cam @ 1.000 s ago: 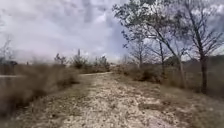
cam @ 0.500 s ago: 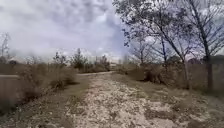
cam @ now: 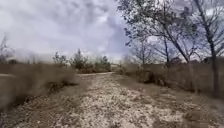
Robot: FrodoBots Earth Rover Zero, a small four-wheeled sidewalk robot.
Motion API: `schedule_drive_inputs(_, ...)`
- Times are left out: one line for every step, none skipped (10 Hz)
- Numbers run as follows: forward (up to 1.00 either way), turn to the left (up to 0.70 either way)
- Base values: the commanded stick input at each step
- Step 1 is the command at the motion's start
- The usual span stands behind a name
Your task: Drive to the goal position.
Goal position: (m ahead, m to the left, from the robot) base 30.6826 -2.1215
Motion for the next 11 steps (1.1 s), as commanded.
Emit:
schedule_drive_inputs(0.50,0.00)
schedule_drive_inputs(0.50,0.00)
schedule_drive_inputs(0.50,0.00)
schedule_drive_inputs(0.50,0.00)
schedule_drive_inputs(0.50,0.00)
schedule_drive_inputs(0.50,0.00)
schedule_drive_inputs(0.50,0.00)
schedule_drive_inputs(0.50,0.00)
schedule_drive_inputs(0.50,0.00)
schedule_drive_inputs(0.50,0.00)
schedule_drive_inputs(0.50,0.00)
